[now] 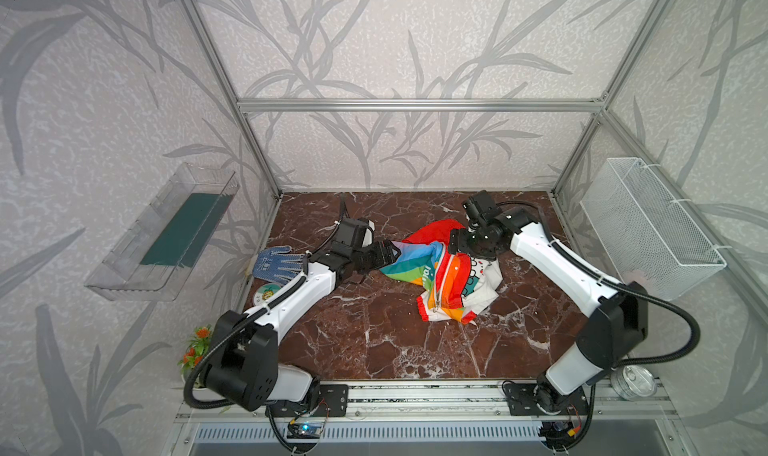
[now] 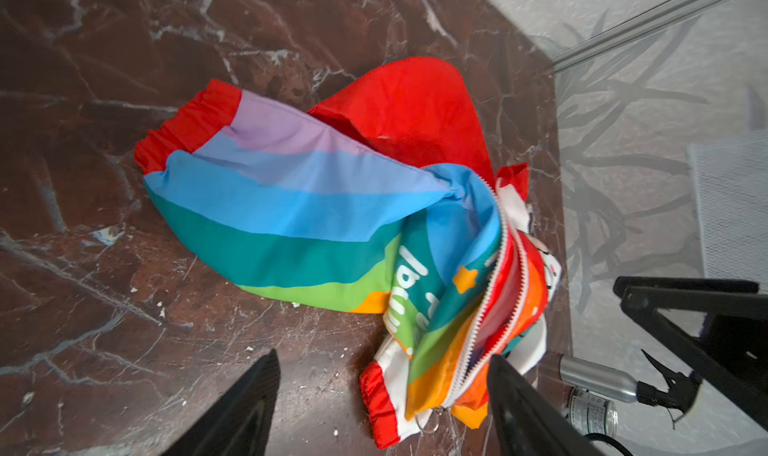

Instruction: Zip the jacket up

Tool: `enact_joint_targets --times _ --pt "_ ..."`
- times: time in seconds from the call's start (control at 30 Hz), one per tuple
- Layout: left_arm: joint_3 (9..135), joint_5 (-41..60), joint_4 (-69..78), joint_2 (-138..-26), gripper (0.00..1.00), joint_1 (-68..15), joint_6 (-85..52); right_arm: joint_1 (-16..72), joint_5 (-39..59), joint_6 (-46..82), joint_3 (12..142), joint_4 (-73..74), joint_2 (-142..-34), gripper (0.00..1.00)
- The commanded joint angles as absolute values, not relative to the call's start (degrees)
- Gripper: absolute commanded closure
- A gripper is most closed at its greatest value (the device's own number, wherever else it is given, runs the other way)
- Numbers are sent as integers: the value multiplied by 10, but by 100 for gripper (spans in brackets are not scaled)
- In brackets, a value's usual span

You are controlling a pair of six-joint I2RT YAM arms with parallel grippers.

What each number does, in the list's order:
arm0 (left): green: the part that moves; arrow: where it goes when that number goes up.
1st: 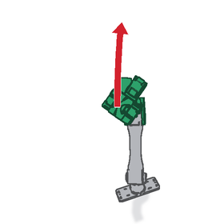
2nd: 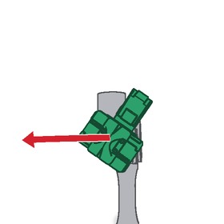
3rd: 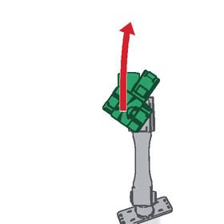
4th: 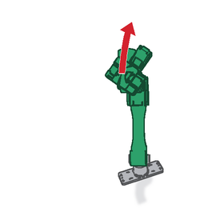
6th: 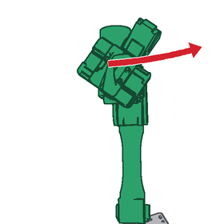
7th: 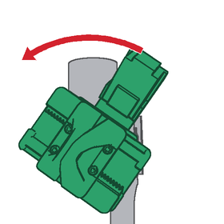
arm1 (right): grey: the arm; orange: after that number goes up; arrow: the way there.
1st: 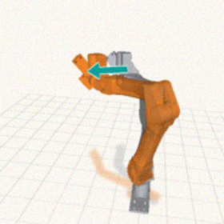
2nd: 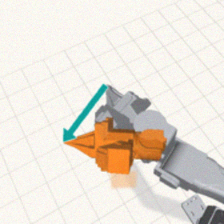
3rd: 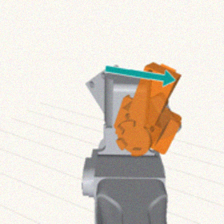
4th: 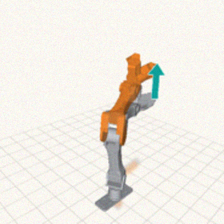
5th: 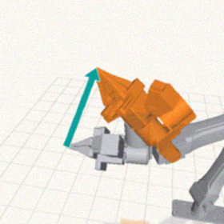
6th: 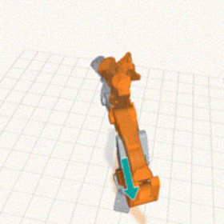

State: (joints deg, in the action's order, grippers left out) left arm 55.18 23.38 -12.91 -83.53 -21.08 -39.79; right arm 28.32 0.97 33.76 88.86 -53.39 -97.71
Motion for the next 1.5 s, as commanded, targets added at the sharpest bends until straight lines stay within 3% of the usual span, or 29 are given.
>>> enact_joint_targets --times 0.0,0.2,0.33,0.47,0.6,0.73,0.83,0.93,1.0,1.13,1.3,1.47 --pt "592 239 -129 -895 20 -203 -394 266 36 266 911 -579 -1033 13" --pt "669 274 -146 -1015 22 -200 -386 231 76 300 866 -486 -1079 12" --pt "679 291 -107 -1052 23 -200 -406 192 147 361 750 -356 -1054 12" --pt "727 281 -141 -1061 23 -189 -377 189 156 450 627 -265 -1008 11" --pt "748 279 -170 -1045 23 -166 -359 219 159 607 473 -115 -929 11" --pt "731 280 -192 -1000 23 -130 -348 310 71 830 354 50 -872 11" --pt "719 282 -227 -962 23 -102 -334 374 8 946 339 145 -902 11" --pt "693 285 -255 -922 23 -83 -342 395 20 983 375 215 -962 11" --pt "666 292 -260 -898 23 -80 -351 406 12 994 391 202 -963 10" --pt "596 296 -251 -847 24 -82 -388 412 -51 946 412 -30 -860 6" --pt "489 294 -197 -756 26 -100 -467 410 -133 765 474 -271 -755 5" --pt "414 294 -163 -700 26 -154 -542 409 -90 579 535 -326 -754 5"
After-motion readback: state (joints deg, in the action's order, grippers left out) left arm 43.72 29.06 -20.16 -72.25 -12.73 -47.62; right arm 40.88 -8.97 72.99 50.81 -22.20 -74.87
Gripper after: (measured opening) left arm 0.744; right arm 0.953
